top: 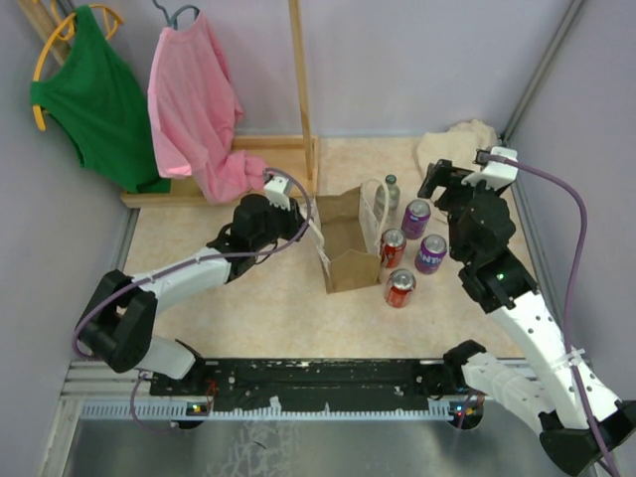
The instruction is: Take the beverage out of the canvas bag
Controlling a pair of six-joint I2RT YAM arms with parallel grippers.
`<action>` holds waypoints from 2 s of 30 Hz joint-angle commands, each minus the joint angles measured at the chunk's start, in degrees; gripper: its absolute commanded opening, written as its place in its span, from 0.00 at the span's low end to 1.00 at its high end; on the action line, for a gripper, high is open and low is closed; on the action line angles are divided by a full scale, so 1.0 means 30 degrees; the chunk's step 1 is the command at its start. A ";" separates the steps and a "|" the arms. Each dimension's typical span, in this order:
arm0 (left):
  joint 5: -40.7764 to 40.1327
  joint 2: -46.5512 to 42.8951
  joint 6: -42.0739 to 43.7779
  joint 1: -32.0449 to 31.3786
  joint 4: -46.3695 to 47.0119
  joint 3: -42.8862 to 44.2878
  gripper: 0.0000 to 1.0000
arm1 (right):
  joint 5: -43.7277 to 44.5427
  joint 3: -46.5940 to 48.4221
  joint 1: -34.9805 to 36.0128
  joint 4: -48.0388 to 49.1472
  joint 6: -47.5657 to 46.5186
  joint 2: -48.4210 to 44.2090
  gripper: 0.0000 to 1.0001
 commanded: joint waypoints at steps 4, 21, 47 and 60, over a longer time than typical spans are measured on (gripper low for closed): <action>-0.1762 0.0142 0.1756 -0.0037 -0.1908 0.1433 0.24 | 0.0317 0.0187 0.0144 -0.2078 0.0240 -0.0476 0.86; -0.5390 -0.1952 0.3836 0.0600 -0.4427 0.1101 0.31 | 0.1939 0.0403 0.0133 -0.4787 0.1540 -0.0117 0.97; -0.7247 -0.7495 0.3679 0.0959 -0.6381 0.0551 0.80 | 0.4599 0.2531 -0.1423 -0.6225 0.1796 0.1867 0.99; -0.9894 -0.9717 0.3799 0.0959 -0.7237 -0.0198 0.82 | 0.9461 0.1226 -0.1420 -0.2827 -0.0131 -0.0204 0.99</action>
